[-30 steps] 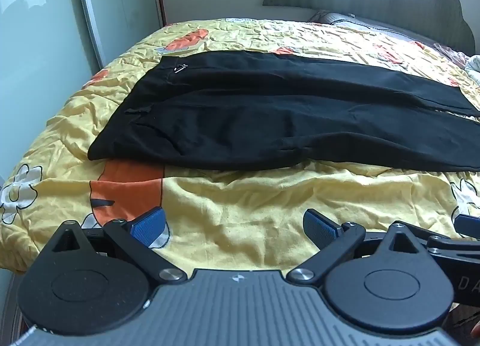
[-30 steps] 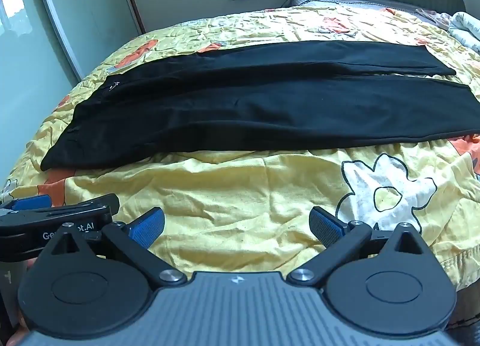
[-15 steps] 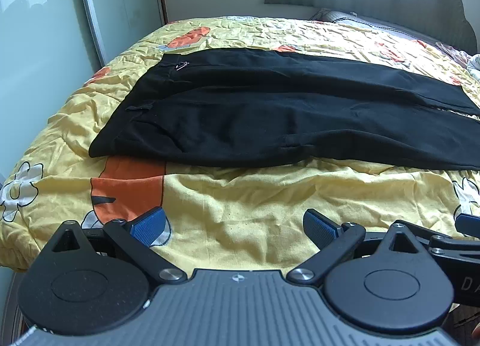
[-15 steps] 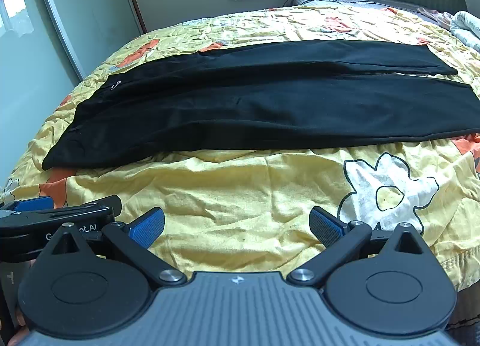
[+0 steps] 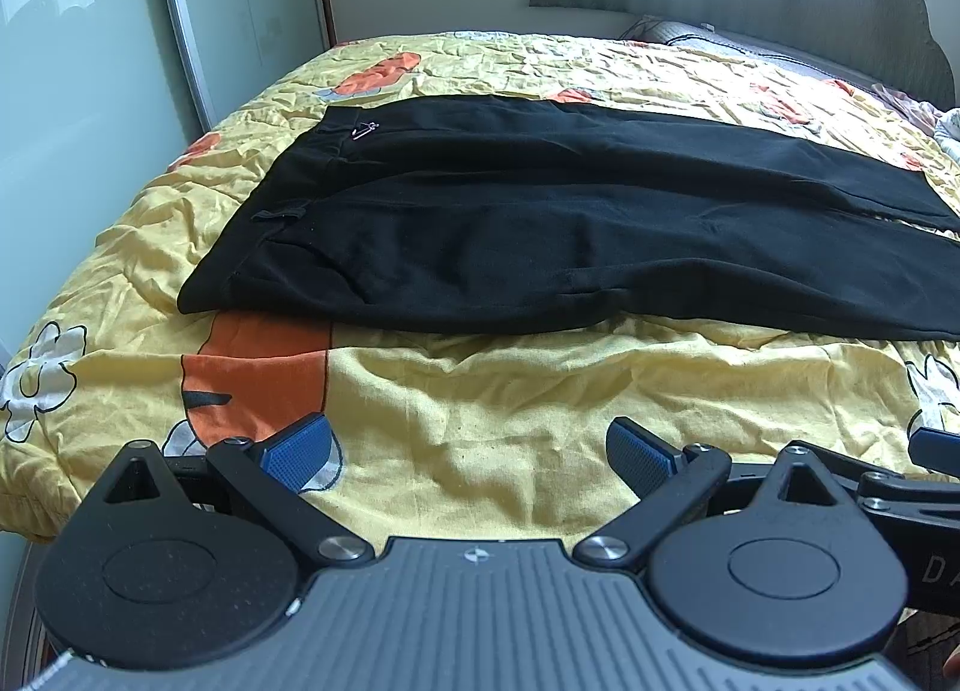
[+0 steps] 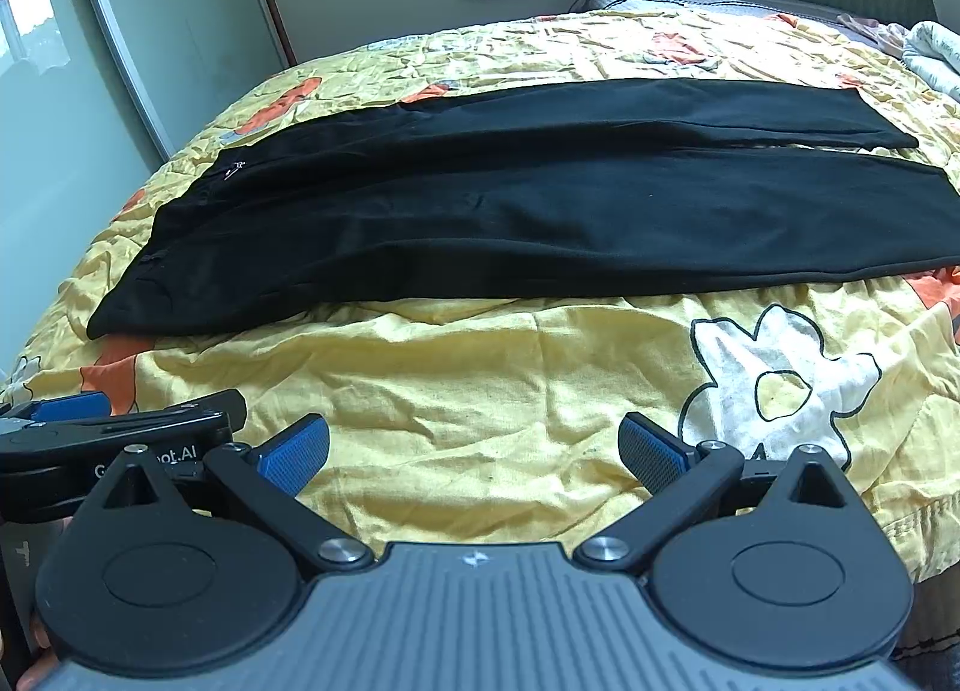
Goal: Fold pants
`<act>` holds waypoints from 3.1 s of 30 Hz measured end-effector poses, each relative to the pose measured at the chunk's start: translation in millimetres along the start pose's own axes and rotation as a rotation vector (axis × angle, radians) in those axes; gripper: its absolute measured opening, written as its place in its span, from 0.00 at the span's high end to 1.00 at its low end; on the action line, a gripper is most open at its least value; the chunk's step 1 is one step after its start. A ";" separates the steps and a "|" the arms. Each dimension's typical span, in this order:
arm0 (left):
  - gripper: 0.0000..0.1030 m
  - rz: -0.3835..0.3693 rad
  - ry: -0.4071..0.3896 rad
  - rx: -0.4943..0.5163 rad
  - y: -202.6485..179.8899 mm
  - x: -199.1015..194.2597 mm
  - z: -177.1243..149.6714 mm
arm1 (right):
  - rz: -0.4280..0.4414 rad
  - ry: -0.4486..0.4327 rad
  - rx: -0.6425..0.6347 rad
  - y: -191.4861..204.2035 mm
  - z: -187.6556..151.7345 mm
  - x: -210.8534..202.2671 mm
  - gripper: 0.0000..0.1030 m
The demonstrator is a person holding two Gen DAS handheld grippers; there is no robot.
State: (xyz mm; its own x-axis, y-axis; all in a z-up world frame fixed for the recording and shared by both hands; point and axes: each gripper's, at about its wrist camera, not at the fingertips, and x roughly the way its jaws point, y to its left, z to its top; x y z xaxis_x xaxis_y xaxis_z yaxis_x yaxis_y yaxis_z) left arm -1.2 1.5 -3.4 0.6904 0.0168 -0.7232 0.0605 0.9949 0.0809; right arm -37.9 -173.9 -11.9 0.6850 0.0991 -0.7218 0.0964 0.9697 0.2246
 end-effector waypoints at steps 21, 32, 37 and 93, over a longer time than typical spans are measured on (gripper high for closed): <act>0.03 0.001 0.001 0.000 -0.3 0.2 -0.3 | 0.017 -0.001 0.006 -0.7 0.9 -1.3 0.00; 0.03 0.001 0.001 0.000 -0.1 0.1 -0.7 | 0.022 0.002 0.007 -1.1 1.0 -2.1 0.00; 0.03 0.001 0.002 0.001 -0.1 0.0 -0.9 | 0.024 0.006 0.006 -1.2 0.9 -1.9 0.00; 0.04 0.141 0.018 -0.214 110.3 140.8 170.7 | 0.592 0.151 -0.658 87.8 305.4 333.5 0.42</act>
State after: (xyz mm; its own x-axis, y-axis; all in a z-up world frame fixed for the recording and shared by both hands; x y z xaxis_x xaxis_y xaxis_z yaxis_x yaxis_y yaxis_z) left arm 225.8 96.6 20.7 0.6683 0.1565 -0.7272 -0.1903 0.9811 0.0362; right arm 419.6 -124.0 -33.0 0.3842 0.6068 -0.6958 -0.7075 0.6777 0.2003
